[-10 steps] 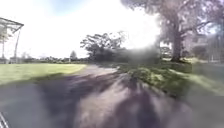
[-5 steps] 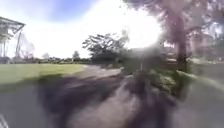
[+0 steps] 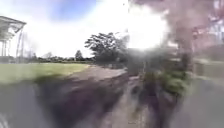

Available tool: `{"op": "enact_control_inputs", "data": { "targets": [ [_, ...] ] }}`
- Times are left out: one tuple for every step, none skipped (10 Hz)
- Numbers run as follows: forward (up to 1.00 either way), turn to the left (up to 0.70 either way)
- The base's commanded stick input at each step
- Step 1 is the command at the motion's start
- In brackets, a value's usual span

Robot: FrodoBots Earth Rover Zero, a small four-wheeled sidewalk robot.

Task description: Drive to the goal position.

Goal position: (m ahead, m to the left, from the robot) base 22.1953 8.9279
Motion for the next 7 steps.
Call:
{"op": "enact_control_inputs", "data": {
  "targets": [
    [0.85,0.0],
    [0.85,0.0],
    [0.85,0.0],
    [0.85,0.0],
    [0.85,0.0],
    [0.85,0.0],
    [0.85,0.0]
  ]
}}
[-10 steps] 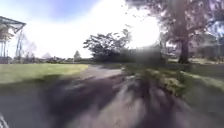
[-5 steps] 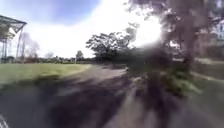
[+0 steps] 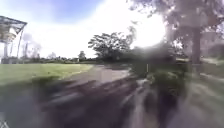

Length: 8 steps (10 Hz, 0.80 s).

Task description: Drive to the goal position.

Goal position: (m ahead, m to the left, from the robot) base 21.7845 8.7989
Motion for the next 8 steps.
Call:
{"op": "enact_control_inputs", "data": {
  "targets": [
    [0.85,0.0],
    [0.85,0.0],
    [0.85,0.0],
    [0.85,0.0],
    [0.85,0.0],
    [0.85,0.0],
    [0.85,0.0],
    [0.85,0.0]
  ]
}}
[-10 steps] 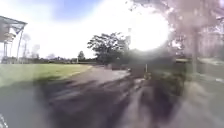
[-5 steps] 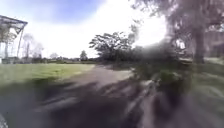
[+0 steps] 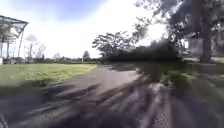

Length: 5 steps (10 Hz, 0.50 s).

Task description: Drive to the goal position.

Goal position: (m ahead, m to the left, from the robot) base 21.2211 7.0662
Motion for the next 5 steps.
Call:
{"op": "enact_control_inputs", "data": {
  "targets": [
    [0.85,0.0],
    [0.85,0.0],
    [0.85,0.0],
    [0.85,0.0],
    [0.85,0.0]
  ]
}}
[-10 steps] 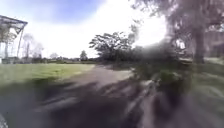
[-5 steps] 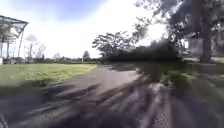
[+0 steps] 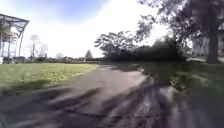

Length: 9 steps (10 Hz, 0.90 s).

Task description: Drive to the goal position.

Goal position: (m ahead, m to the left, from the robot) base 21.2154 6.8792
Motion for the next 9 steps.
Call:
{"op": "enact_control_inputs", "data": {
  "targets": [
    [0.85,0.0],
    [0.85,0.0],
    [0.85,0.0],
    [0.85,0.0],
    [0.85,0.0],
    [0.85,0.0],
    [0.85,0.0],
    [0.85,0.0],
    [0.85,-0.34]
  ]
}}
